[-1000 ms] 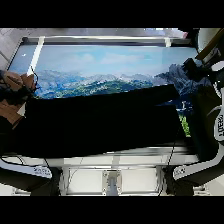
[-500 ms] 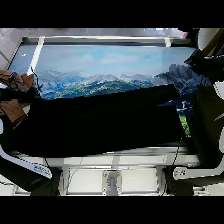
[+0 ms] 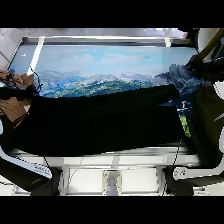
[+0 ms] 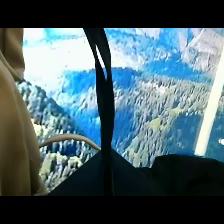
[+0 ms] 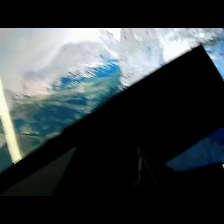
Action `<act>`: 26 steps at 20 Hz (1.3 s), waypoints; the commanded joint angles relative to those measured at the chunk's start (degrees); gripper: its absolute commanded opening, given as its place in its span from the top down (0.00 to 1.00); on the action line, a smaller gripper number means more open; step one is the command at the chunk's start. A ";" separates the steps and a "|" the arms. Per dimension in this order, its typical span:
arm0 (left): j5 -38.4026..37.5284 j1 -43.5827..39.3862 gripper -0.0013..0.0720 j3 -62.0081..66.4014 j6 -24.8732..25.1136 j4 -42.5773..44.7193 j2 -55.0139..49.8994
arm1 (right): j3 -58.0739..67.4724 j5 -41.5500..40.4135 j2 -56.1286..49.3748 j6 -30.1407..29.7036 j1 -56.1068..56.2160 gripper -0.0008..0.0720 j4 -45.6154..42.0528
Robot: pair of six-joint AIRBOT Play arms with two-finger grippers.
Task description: Fold the clothes and pants, and hang the long-sleeved shirts on hangers.
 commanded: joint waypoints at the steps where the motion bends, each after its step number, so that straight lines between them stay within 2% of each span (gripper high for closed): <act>1: 4.11 0.28 0.95 0.09 -1.97 -0.20 2.60 | -0.20 3.93 -3.45 0.15 0.04 0.43 -7.32; 4: 11.82 1.49 0.95 0.09 -9.70 -0.24 5.90 | -0.17 2.14 -9.27 0.98 0.04 0.43 -6.93; 7: 13.35 2.43 0.95 0.11 -11.30 -0.26 8.00 | -0.17 1.07 -15.02 0.96 0.04 0.43 -6.86; 11: 16.92 2.16 0.95 0.09 -17.97 -0.22 8.07 | -0.17 -4.57 -19.67 0.72 0.04 0.43 -6.51; 15: 17.99 0.87 0.95 0.09 -18.10 -0.22 8.07 | -0.15 -11.50 -21.94 -0.90 0.04 0.43 -3.65; 16: 19.17 0.70 0.95 0.09 -19.39 -0.20 8.09 | -0.15 -12.24 -22.47 -0.96 0.04 0.43 -3.15; 18: 21.73 0.39 0.95 0.09 -22.88 -0.22 8.09 | -0.17 -13.09 -23.54 -2.69 0.11 0.43 -1.46; 22: 22.05 -0.39 0.95 0.09 -22.77 0.26 8.07 | -0.17 -13.22 -24.74 -6.62 1.18 0.43 0.90; 26: 21.53 -0.46 0.95 0.09 -22.77 0.22 8.09 | 0.02 -13.97 -24.81 -6.97 1.66 0.43 0.79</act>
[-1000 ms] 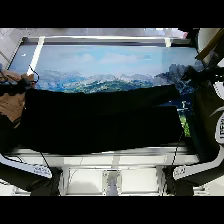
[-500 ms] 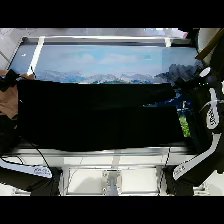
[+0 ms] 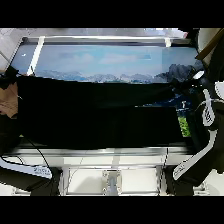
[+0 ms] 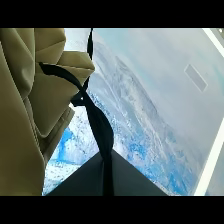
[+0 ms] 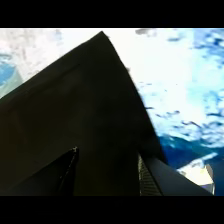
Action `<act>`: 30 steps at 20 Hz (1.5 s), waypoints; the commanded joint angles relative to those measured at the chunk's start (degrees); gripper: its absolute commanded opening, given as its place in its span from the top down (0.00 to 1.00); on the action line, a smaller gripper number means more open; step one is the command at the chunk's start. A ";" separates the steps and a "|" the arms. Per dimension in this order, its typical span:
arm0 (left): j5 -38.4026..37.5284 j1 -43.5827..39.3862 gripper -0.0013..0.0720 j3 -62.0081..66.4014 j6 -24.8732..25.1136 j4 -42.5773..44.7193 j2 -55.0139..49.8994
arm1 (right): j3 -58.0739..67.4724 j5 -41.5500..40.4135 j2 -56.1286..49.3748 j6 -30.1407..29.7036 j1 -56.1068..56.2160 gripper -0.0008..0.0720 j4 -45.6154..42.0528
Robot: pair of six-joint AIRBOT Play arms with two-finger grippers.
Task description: Fold the clothes and pants, and hang the long-sleeved shirts on hangers.
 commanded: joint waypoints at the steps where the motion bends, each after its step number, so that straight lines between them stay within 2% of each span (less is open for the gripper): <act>1: -0.28 -0.15 0.95 0.04 -0.39 0.11 0.04 | 0.42 -1.55 -0.26 -0.96 0.31 0.43 0.37; 5: -1.05 -0.15 0.95 0.04 -0.39 0.13 0.07 | 2.38 -3.02 -0.24 -0.35 -0.24 0.43 -3.58; 9: -1.20 -0.15 0.95 0.04 -0.37 0.13 0.07 | 2.36 -7.85 -1.16 -0.37 -0.28 0.43 -3.43; 11: -1.20 -0.15 0.95 0.04 -0.37 0.50 0.07 | 2.36 -7.28 -2.84 -0.39 -0.66 0.43 -2.14; 13: -1.27 -0.15 0.95 0.04 -0.37 0.50 0.07 | 2.36 -5.79 -4.74 -1.66 -1.14 0.43 0.57; 15: -1.68 -0.15 0.95 0.04 -0.37 0.50 0.07 | 2.36 -5.27 -5.31 -5.42 -1.09 0.43 3.06; 16: -1.84 -0.15 0.95 0.04 -0.37 0.50 0.07 | 2.56 -4.94 -5.27 -8.92 -1.07 0.49 5.79; 18: -2.08 -0.15 0.95 0.04 -0.39 0.50 0.07 | 4.00 -3.87 -5.27 -12.15 -1.07 0.98 10.21; 20: -2.69 -0.15 0.95 0.04 -0.37 0.50 0.09 | 6.67 -1.55 -5.25 -12.59 -1.07 0.98 12.07; 23: -3.69 -0.11 0.95 0.04 -0.39 0.46 0.33 | 13.44 6.34 -4.52 -12.48 -1.14 0.98 11.98; 27: -5.07 -0.09 0.95 0.09 -0.04 0.48 3.15 | 21.57 14.25 1.70 -10.80 -1.14 0.98 8.37; 30: -5.07 0.37 0.95 0.15 4.04 0.52 7.54 | 22.16 20.72 9.27 -10.40 -1.14 0.98 4.46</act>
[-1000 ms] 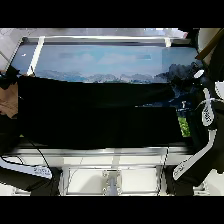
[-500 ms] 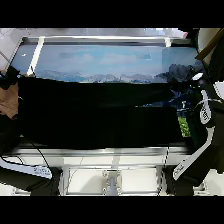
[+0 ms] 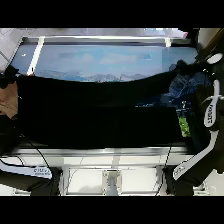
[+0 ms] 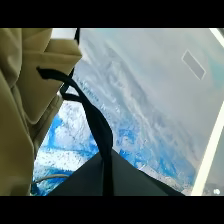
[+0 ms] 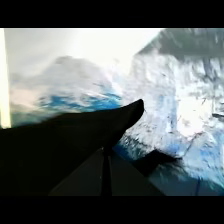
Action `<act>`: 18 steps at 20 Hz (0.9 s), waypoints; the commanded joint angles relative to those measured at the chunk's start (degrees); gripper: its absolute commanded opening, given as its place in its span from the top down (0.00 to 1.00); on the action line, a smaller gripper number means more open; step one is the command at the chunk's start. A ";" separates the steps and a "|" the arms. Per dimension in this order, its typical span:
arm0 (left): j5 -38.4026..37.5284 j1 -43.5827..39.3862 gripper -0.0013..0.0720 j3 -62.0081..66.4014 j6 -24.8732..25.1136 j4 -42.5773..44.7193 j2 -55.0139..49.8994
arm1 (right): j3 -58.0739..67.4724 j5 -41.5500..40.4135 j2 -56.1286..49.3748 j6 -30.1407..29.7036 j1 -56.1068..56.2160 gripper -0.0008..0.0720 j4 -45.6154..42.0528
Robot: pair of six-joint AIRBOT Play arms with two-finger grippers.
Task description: Fold the clothes and pants, and hang the long-sleeved shirts on hangers.
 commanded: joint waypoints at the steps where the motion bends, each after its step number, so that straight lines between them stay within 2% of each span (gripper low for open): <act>1: -0.37 0.76 0.95 0.07 2.93 0.02 4.52 | 2.25 9.35 7.80 0.74 -0.04 0.98 -4.85; 4: -1.27 1.55 0.95 0.04 2.95 0.04 5.86 | 2.19 11.67 11.78 1.88 0.00 0.98 -6.10; 7: -1.46 1.55 0.95 0.04 2.93 0.04 4.26 | 0.00 10.08 11.78 3.37 0.20 0.98 -6.10; 11: -1.42 1.36 0.95 0.04 2.89 0.02 0.31 | -9.14 -1.14 8.79 5.29 0.22 0.98 -6.08; 14: -0.17 0.87 0.95 0.04 2.89 0.00 -3.82 | -11.41 -10.58 2.43 9.09 0.22 0.98 -5.81; 18: 7.41 -1.01 0.95 0.04 0.57 -0.39 -8.48 | -11.37 -26.18 -4.74 12.24 1.01 0.98 -0.09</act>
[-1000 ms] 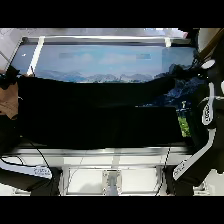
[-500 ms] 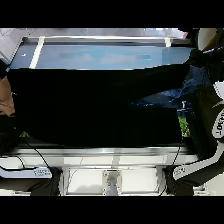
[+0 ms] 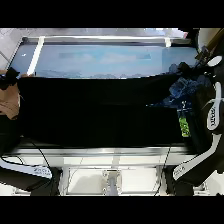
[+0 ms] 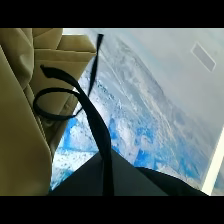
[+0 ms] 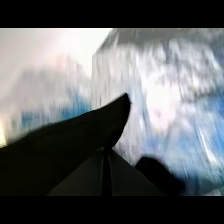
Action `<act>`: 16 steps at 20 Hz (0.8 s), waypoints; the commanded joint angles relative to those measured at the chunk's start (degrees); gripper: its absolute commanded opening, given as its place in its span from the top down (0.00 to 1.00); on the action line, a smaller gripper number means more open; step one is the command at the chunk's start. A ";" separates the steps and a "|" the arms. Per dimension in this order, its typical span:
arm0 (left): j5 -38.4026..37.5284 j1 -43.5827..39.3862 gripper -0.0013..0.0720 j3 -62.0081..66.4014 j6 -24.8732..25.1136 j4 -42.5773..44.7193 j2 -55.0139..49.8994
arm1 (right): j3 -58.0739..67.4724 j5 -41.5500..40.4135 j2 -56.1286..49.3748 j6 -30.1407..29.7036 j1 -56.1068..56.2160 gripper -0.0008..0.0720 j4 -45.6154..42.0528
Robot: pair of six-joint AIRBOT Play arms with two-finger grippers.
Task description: Fold the clothes and pants, and hang the long-sleeved shirts on hangers.
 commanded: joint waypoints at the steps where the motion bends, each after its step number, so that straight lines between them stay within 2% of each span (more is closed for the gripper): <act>1: 7.08 -1.81 0.95 0.02 -2.14 -0.26 -3.72 | -0.72 -15.47 -5.22 2.99 1.14 0.98 4.79; 2: 8.20 -2.38 0.95 0.02 -2.12 -0.26 -3.89 | -0.72 -17.51 -5.49 2.97 1.68 0.96 5.66; 3: 8.52 -2.73 0.95 0.04 -2.12 -0.31 -3.67 | -0.57 -18.60 -5.35 2.97 2.16 0.80 5.86; 4: 8.44 -2.71 0.72 0.04 -2.10 -0.26 -2.84 | 0.11 -18.21 -4.92 3.02 2.16 0.50 6.01; 5: 8.15 -2.34 0.32 0.04 -2.10 -0.26 -1.36 | 1.22 -16.17 -4.13 2.99 2.01 0.47 5.75; 6: 7.15 -1.49 0.17 0.04 -2.10 -0.26 0.98 | 2.67 -12.83 -2.95 2.99 1.46 0.47 5.14; 9: -3.26 3.08 0.18 0.04 -0.74 3.26 10.56 | 5.38 0.83 3.48 2.82 -1.29 0.47 0.15; 12: -22.12 9.42 0.18 -0.63 -0.83 14.88 20.83 | 4.37 16.65 12.96 -0.20 -3.67 0.47 -7.61; 14: -29.18 14.19 0.18 -5.70 -1.07 20.96 27.52 | -0.96 20.06 20.13 -3.08 -5.27 0.47 -8.33; 16: -30.36 20.26 0.18 -15.02 -1.25 21.05 34.42 | -11.02 20.79 28.24 -6.56 -6.78 0.47 -8.15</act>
